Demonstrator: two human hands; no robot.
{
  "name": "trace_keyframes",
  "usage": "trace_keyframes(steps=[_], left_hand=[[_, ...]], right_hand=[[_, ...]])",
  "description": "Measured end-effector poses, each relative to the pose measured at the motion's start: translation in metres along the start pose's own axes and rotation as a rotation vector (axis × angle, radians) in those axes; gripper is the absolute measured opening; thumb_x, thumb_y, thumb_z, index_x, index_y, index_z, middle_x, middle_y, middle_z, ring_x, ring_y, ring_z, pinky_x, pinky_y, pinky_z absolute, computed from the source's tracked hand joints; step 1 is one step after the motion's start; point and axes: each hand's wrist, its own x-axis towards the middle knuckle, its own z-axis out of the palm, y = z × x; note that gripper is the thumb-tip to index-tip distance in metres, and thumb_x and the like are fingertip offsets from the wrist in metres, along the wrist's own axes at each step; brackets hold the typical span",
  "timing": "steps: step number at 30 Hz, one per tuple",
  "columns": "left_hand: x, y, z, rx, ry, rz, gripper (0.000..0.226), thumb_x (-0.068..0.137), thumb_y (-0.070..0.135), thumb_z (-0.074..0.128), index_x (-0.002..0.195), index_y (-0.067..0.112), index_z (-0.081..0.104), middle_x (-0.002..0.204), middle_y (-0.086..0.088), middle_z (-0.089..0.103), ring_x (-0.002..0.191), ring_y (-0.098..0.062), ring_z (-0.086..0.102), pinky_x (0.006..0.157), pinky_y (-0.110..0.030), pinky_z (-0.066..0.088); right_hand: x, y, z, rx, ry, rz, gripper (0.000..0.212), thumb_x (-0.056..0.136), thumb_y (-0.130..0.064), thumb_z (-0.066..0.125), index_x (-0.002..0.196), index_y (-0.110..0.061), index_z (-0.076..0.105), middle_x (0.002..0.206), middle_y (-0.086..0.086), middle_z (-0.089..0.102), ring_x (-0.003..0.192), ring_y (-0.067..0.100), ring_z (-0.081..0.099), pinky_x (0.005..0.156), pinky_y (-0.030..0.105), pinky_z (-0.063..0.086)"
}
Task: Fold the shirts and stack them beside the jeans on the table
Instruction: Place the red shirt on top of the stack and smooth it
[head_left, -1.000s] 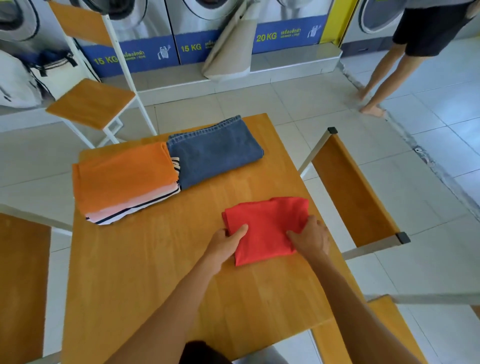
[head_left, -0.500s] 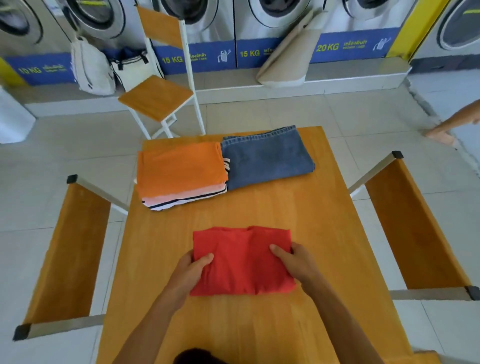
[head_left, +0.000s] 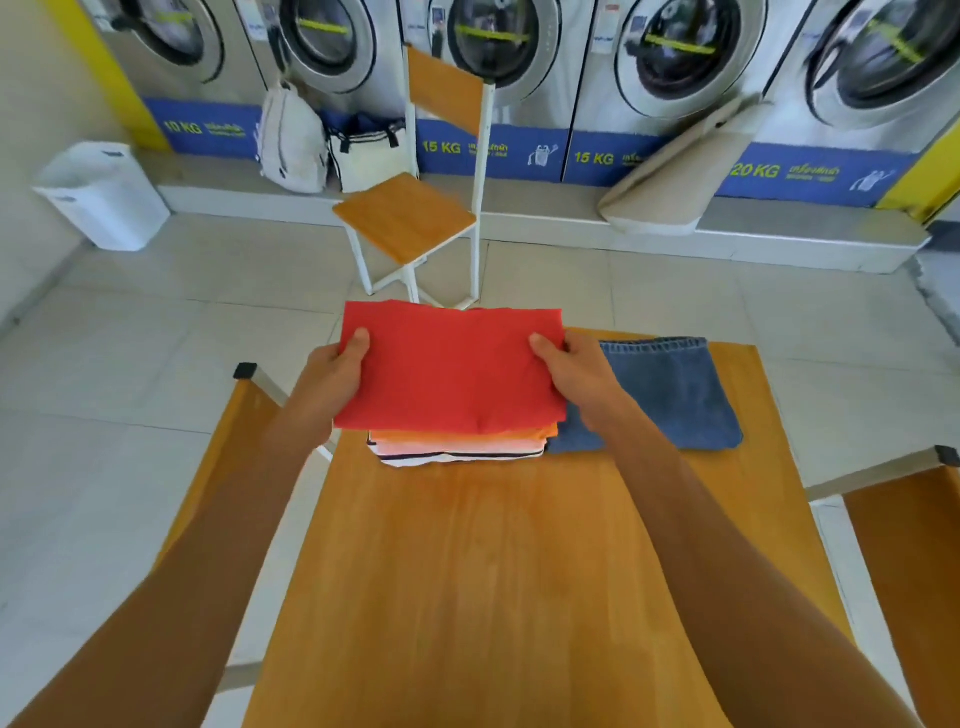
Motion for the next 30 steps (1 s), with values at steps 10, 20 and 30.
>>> trace_keyframes(steps=[10, 20, 30], left_hand=[[0.053, -0.041, 0.032, 0.379, -0.038, -0.047, 0.059, 0.100, 0.051, 0.030, 0.126, 0.004, 0.056, 0.117, -0.015, 0.063, 0.107, -0.034, 0.059, 0.082, -0.040, 0.044], [0.047, -0.065, 0.041, 0.305, 0.264, 0.075, 0.053, 0.096, 0.053, 0.038, 0.120, 0.010, 0.056, 0.110, -0.006, 0.063, 0.096, -0.023, 0.060, 0.081, -0.038, 0.050], [0.027, -0.096, 0.043, -0.202, -0.134, -0.223, 0.075, 0.073, 0.085, 0.040, 0.129, 0.036, 0.047, 0.118, 0.006, 0.066, 0.108, -0.021, 0.065, 0.090, -0.047, 0.055]], right_hand=[[0.041, 0.068, 0.015, -0.385, 0.102, 0.206, 0.034, 0.101, -0.032, 0.048, 0.114, -0.004, 0.063, 0.103, 0.010, 0.065, 0.091, 0.026, 0.058, 0.078, 0.037, 0.047], [0.022, 0.070, 0.011, -0.310, 0.307, 0.183, 0.034, 0.100, -0.042, 0.048, 0.114, -0.013, 0.059, 0.102, 0.001, 0.064, 0.092, 0.020, 0.059, 0.076, 0.035, 0.046], [-0.013, 0.090, 0.027, -0.116, -0.050, 0.439, 0.085, 0.085, -0.081, 0.031, 0.135, -0.015, 0.047, 0.115, 0.009, 0.068, 0.075, 0.023, 0.076, 0.071, 0.043, 0.064]])
